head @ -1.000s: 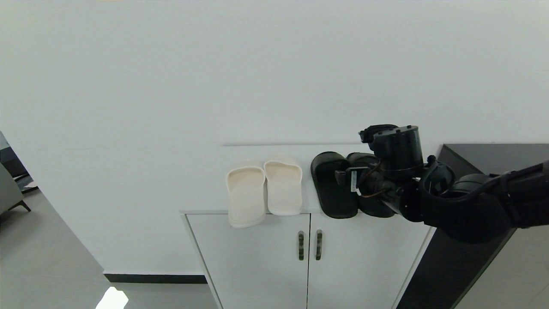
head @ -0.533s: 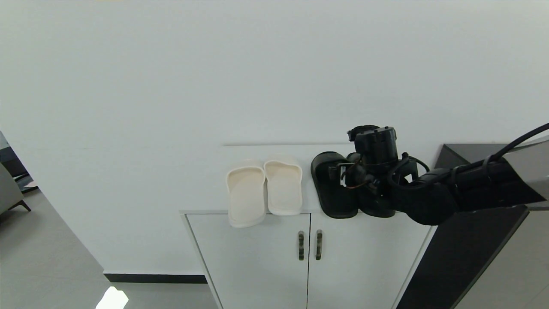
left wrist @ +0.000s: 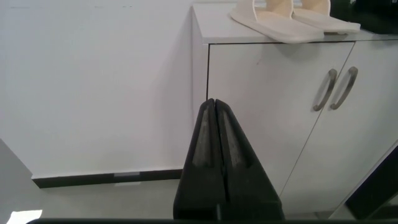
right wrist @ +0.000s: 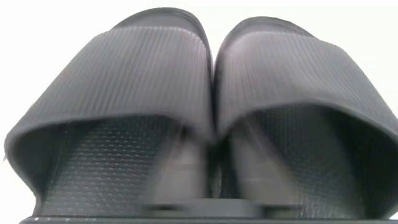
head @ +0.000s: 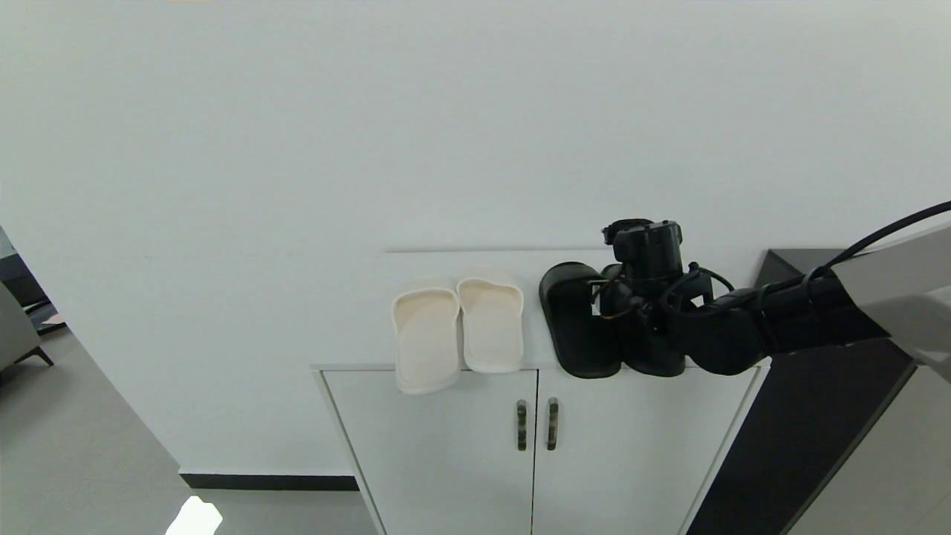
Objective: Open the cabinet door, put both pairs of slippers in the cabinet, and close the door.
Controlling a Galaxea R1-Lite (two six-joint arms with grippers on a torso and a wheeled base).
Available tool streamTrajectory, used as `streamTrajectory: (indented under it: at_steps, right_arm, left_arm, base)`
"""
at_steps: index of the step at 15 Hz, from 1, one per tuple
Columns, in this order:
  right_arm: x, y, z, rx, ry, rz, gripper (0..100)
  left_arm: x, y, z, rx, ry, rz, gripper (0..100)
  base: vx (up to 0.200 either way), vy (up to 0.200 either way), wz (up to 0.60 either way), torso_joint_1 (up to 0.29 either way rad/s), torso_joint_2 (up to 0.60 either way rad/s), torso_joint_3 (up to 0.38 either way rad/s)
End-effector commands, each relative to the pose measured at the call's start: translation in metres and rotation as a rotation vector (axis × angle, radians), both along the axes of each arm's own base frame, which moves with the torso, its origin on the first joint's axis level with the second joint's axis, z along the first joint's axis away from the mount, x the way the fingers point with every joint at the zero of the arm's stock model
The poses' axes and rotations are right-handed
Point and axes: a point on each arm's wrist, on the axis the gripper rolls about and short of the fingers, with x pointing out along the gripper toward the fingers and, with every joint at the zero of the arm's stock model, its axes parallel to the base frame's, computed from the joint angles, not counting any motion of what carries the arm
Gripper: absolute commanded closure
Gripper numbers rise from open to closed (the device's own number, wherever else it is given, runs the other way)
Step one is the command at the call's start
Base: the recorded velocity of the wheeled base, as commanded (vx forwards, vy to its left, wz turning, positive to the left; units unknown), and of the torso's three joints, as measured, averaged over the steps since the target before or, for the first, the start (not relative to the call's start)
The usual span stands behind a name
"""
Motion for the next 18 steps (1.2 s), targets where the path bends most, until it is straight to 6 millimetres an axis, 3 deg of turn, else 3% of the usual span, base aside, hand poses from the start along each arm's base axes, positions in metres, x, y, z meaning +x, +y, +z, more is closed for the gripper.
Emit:
streamTrajectory:
  at_steps: [1,3,5,7,9,11,12,13,14,18]
  right_arm:
    - [0.001,0.001,0.005,0.007,-0.015,0.001,100]
    - [0.000,0.002,0.007,0.011,-0.020,0.005,100]
    - [-0.018,-0.002,0.033,0.036,-0.054,0.028,100]
    - [-0.060,-0.008,0.054,0.066,-0.057,0.140,100]
    - [-0.113,-0.019,0.063,0.087,-0.033,0.277,100]
    - [-0.169,-0.040,0.060,0.113,0.014,0.467,100]
    - [-0.175,-0.043,0.060,0.118,0.018,0.490,100]
    - [-0.214,-0.060,0.055,0.150,0.045,0.652,100]
    - [-0.229,-0.065,0.049,0.154,0.065,0.718,100]
    - [-0.241,-0.067,0.041,0.171,0.111,0.850,100]
  left_arm:
    - [0.000,0.000,0.000,0.000,0.000,0.001,100]
    - [0.000,0.000,0.000,-0.005,0.000,0.001,100]
    - [0.000,0.000,0.000,-0.014,0.000,0.001,100]
    - [0.000,0.000,0.000,-0.012,0.000,0.001,100]
    - [0.000,0.000,0.000,-0.011,0.000,-0.001,100]
    - [0.000,0.000,0.000,-0.008,0.000,-0.004,100]
    - [0.000,0.000,0.000,-0.008,0.000,-0.004,100]
    - [0.000,0.000,0.000,-0.005,0.000,-0.005,100]
    - [0.000,0.000,0.000,-0.005,0.000,-0.004,100]
    - [0.000,0.000,0.000,0.009,-0.001,-0.011,100]
  base:
    - [0.000,0.000,0.00,0.000,0.00,0.000]
    - [0.000,0.000,0.00,0.000,0.00,0.000]
    - [0.000,0.000,0.00,0.000,0.00,0.000]
    - [0.000,0.000,0.00,0.000,0.00,0.000]
    - [0.000,0.000,0.00,0.000,0.00,0.000]
    - [0.000,0.000,0.00,0.000,0.00,0.000]
    - [0.000,0.000,0.00,0.000,0.00,0.000]
    - [0.000,0.000,0.00,0.000,0.00,0.000]
    - [0.000,0.000,0.00,0.000,0.00,0.000]
    - [0.000,0.000,0.00,0.000,0.00,0.000]
